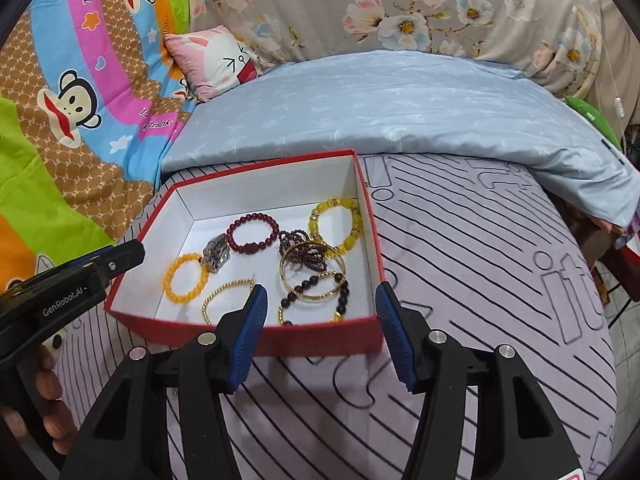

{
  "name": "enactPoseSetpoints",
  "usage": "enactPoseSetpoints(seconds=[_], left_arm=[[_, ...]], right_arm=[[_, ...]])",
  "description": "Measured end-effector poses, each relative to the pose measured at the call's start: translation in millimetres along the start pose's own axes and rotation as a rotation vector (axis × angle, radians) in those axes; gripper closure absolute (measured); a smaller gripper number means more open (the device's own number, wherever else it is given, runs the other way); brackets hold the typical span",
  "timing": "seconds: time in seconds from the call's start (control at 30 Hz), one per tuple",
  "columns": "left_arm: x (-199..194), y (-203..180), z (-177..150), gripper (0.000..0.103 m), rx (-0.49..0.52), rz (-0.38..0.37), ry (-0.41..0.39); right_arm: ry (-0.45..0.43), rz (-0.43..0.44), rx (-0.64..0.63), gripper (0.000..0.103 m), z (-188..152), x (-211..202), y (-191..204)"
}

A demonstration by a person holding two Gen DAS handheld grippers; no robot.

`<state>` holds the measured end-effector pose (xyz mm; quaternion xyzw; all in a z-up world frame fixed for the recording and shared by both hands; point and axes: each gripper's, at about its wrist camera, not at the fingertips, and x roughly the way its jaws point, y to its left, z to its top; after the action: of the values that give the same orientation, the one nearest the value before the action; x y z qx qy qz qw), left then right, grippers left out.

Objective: Organize jewelry
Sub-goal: 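Move both tools back toward the two small gold rings, then grasp one gold ring with the left tool while the right tool grasps the other ring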

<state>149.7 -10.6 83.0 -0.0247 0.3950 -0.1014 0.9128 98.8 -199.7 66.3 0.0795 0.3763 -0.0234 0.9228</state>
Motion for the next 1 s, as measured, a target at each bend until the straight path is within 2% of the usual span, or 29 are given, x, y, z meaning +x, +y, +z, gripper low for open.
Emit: enactPoseSetpoints(seconds=[0.4, 0.6, 0.77, 0.87, 0.93, 1.0], left_arm=[[-22.9, -5.4, -55.3, 0.066, 0.007, -0.041, 0.058], [-6.0, -15.5, -82.5, 0.066, -0.001, -0.057, 0.111], [8.7, -14.5, -90.0, 0.067, -0.005, -0.047, 0.128], [15.8, -11.1, -93.7, 0.074, -0.009, -0.039, 0.142], [16.8, -7.7, -95.3, 0.089, -0.009, -0.03, 0.138], [16.7, -2.4, -95.8, 0.092, -0.015, -0.035, 0.136]], right_arm=[[0.027, -0.028, 0.016, 0.048, -44.8, -32.7, -6.0], [0.054, -0.026, 0.04, 0.048, -63.0, -36.2, -12.3], [0.068, -0.017, 0.042, 0.048, -70.9, -35.2, -10.7], [0.075, -0.007, 0.041, 0.048, -72.1, -32.3, -8.1], [0.08, 0.001, 0.037, 0.048, -71.8, -29.4, -5.0], [0.086, 0.012, 0.03, 0.048, -72.4, -25.6, 0.0]])
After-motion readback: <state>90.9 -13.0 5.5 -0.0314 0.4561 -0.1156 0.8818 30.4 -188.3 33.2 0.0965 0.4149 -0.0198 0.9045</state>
